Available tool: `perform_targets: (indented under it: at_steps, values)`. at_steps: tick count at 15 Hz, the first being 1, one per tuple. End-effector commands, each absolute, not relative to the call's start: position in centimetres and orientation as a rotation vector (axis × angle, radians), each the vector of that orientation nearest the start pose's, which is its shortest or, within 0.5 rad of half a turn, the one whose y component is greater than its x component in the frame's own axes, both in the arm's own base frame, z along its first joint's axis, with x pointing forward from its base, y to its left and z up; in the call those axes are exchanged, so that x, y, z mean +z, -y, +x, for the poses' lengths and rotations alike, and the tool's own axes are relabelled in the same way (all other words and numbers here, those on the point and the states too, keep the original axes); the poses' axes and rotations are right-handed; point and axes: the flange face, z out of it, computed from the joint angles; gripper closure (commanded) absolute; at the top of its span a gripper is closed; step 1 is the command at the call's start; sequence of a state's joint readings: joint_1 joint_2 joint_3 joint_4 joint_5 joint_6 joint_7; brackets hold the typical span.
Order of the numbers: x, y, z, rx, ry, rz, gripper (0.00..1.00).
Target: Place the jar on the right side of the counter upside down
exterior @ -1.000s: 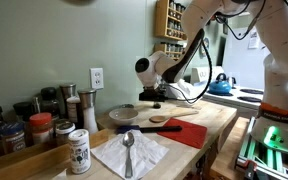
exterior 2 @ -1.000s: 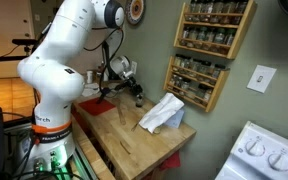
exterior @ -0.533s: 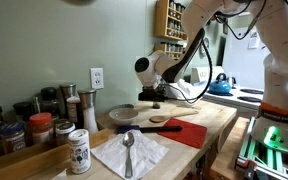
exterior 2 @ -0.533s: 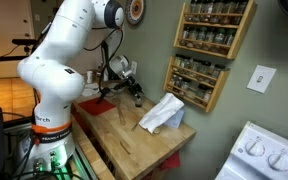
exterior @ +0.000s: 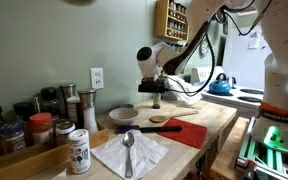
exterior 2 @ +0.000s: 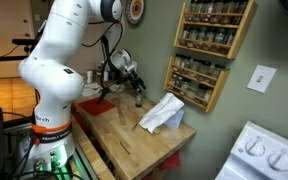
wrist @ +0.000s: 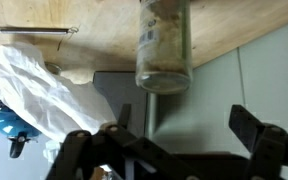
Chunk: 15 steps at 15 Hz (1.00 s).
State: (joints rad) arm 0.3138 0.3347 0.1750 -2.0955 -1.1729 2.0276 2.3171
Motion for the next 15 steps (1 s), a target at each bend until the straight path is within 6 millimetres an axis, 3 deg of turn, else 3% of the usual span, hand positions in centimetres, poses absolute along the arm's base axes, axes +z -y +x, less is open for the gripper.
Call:
perform_targets:
  at_steps: [1,8,11,15]
  values:
    - [29.2,-19.6,50.3,-1.313,-1.452,-2.889,0.00]
    - [34.9,-15.7,49.1,-1.071,-0.878,-3.011,0.00]
    - [35.1,-14.6,48.3,-0.978,-0.641,-3.071,0.00]
    - [33.5,-14.4,47.3,-0.806,-0.379,-3.123,0.00]
